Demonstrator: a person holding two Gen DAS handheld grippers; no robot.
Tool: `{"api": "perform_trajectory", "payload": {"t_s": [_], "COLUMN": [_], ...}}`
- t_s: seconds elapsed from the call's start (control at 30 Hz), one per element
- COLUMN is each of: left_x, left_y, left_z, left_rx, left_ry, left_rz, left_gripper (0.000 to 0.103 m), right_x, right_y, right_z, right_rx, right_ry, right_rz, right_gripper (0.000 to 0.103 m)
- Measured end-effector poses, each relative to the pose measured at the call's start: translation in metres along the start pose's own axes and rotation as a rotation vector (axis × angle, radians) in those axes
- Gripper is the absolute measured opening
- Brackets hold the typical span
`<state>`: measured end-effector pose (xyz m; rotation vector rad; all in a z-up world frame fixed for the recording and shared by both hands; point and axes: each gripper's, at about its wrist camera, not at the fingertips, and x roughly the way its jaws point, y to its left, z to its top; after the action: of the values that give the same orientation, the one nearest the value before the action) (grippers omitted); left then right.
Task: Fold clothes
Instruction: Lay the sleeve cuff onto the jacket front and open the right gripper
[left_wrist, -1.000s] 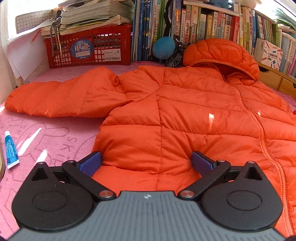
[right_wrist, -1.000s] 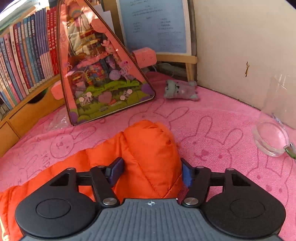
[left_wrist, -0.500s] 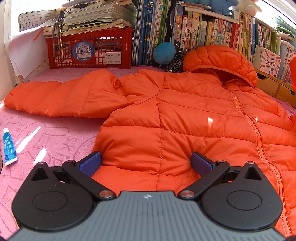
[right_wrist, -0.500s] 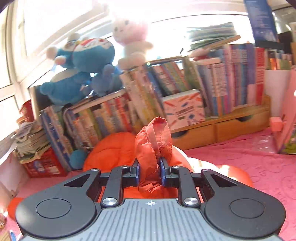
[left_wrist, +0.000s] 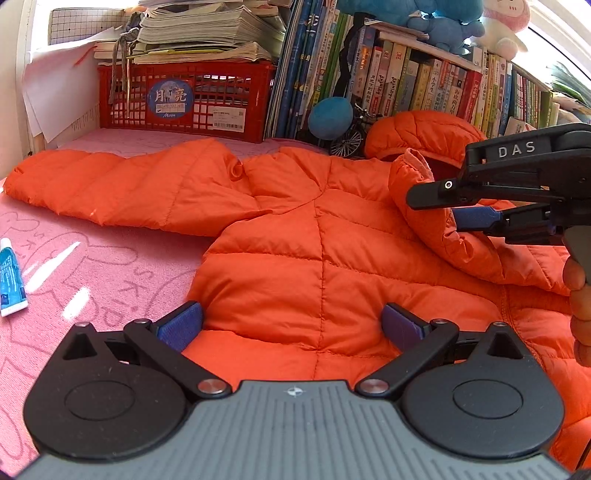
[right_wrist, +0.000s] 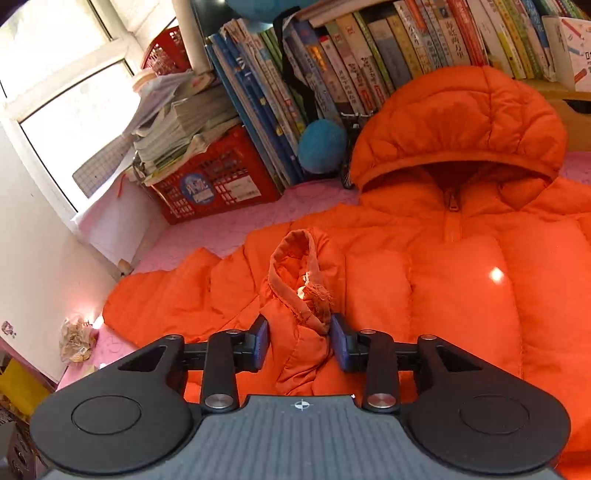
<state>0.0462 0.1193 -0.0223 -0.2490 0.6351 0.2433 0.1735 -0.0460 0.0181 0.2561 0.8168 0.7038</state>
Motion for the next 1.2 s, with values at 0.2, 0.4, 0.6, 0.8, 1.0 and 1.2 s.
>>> {"api": "perform_trajectory", "payload": {"t_s": [0.2, 0.4, 0.6, 0.8, 1.0, 1.2], "left_x": [0.0, 0.0, 0.0, 0.001, 0.001, -0.002], "left_y": [0.0, -0.001, -0.001, -0.001, -0.001, 0.001], "left_z": [0.001, 0.0, 0.0, 0.0, 0.0, 0.004], "left_rx": [0.001, 0.009, 0.013, 0.013, 0.016, 0.009], "left_ry": [0.0, 0.003, 0.005, 0.005, 0.006, 0.026], "left_rz": [-0.001, 0.007, 0.009, 0.01, 0.011, 0.017], "left_gripper": [0.103, 0.103, 0.103, 0.103, 0.103, 0.103], "right_x": [-0.05, -0.021, 0.029, 0.049, 0.01, -0.056], "right_y": [-0.008, -0.004, 0.013, 0.015, -0.001, -0.022], "right_z": [0.005, -0.003, -0.011, -0.018, -0.009, -0.012], "right_rx": [-0.058, -0.247, -0.279, -0.289, -0.194, -0.259], "right_ry": [-0.176, -0.127, -0.067, -0.026, -0.11, -0.264], "right_rz": [0.069, -0.351, -0.267, -0.282, -0.18, -0.379], "right_gripper": [0.083, 0.031, 0.03, 0.031, 0.038, 0.047]}}
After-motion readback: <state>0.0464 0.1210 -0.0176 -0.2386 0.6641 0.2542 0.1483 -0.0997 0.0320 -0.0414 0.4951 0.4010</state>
